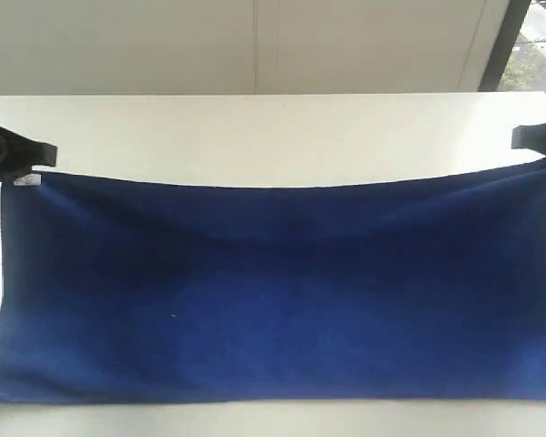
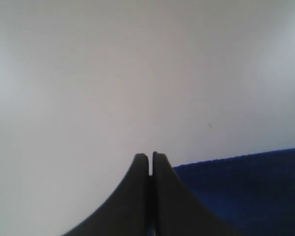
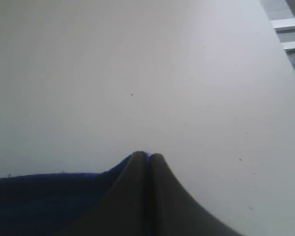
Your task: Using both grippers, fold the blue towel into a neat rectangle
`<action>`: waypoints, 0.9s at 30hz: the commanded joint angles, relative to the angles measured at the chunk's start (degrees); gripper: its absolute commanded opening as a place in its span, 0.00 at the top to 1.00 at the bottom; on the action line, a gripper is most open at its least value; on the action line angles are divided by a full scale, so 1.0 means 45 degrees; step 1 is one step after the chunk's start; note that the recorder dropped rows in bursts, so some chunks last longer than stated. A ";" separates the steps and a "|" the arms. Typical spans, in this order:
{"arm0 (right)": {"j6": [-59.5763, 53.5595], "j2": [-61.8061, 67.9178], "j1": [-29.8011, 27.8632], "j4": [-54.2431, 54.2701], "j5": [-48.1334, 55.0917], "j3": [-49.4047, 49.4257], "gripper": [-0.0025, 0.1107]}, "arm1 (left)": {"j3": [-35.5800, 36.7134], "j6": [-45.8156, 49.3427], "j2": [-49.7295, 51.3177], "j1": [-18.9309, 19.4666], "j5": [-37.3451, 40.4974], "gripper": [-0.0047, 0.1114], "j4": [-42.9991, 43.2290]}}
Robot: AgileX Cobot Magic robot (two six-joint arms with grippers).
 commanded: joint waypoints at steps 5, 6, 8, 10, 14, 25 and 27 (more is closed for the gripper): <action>0.0111 0.4136 -0.0003 -0.0050 -0.2789 -0.1057 0.98 | -0.1150 -0.0332 0.4042 -0.0031 -0.2423 0.96 -0.0214; 0.0111 0.4561 -0.0003 -0.0050 -0.2882 -0.1346 0.98 | -0.1413 -0.0359 0.4387 -0.0031 -0.2657 0.96 -0.0214; 0.0111 0.5245 -0.0003 -0.0050 -0.3000 -0.1887 0.98 | -0.1934 -0.0383 0.4964 -0.0031 -0.2920 0.96 -0.0214; 0.0111 0.5827 -0.0003 -0.0050 -0.3031 -0.2464 0.98 | -0.2629 -0.0383 0.5523 -0.0031 -0.2799 0.96 -0.0113; 0.0111 0.6785 -0.0003 -0.0050 -0.3060 -0.3654 0.98 | -0.3867 -0.0383 0.6401 -0.0031 -0.2690 0.96 -0.0084; 0.0111 0.8667 -0.0015 -0.0050 -0.2706 -0.5798 0.98 | -0.5614 -0.0744 0.8013 -0.0031 -0.2602 0.96 -0.0115; 0.0111 0.8880 -0.0015 -0.0050 -0.2706 -0.5999 0.98 | -0.5720 -0.0744 0.8119 -0.0031 -0.2655 0.96 -0.0115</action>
